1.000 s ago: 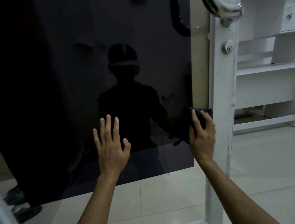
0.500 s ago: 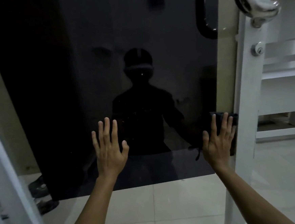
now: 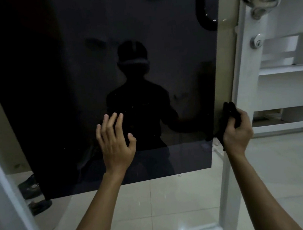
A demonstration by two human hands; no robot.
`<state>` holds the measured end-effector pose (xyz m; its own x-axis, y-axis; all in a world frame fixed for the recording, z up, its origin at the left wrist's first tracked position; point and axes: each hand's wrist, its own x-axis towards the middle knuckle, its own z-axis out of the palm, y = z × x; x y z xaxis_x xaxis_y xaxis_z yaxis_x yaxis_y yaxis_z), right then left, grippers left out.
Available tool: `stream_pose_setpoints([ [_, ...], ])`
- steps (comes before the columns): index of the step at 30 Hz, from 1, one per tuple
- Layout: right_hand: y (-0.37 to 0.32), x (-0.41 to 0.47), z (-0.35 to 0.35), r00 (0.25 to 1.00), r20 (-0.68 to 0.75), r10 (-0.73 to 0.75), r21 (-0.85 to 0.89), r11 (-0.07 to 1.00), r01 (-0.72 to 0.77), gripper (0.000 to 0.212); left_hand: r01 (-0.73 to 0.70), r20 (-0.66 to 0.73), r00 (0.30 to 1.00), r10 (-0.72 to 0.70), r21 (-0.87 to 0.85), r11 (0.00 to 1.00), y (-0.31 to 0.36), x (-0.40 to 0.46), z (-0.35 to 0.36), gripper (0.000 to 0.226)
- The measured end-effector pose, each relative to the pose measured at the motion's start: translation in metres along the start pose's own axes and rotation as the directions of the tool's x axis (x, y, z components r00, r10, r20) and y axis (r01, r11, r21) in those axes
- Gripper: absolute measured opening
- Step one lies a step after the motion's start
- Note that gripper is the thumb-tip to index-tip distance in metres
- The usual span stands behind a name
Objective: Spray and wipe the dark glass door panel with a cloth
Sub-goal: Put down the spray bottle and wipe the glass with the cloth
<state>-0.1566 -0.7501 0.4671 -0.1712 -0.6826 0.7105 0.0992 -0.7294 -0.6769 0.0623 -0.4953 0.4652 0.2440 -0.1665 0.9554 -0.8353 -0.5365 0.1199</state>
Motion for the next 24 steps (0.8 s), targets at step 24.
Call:
stream_pose_setpoints([
  [24,-0.051,-0.001,-0.048,0.647,0.649,0.4,0.428,0.511,-0.746,0.032,0.792,0.794,0.608,0.019,-0.608,0.047,0.178,0.03,0.023,0.013],
])
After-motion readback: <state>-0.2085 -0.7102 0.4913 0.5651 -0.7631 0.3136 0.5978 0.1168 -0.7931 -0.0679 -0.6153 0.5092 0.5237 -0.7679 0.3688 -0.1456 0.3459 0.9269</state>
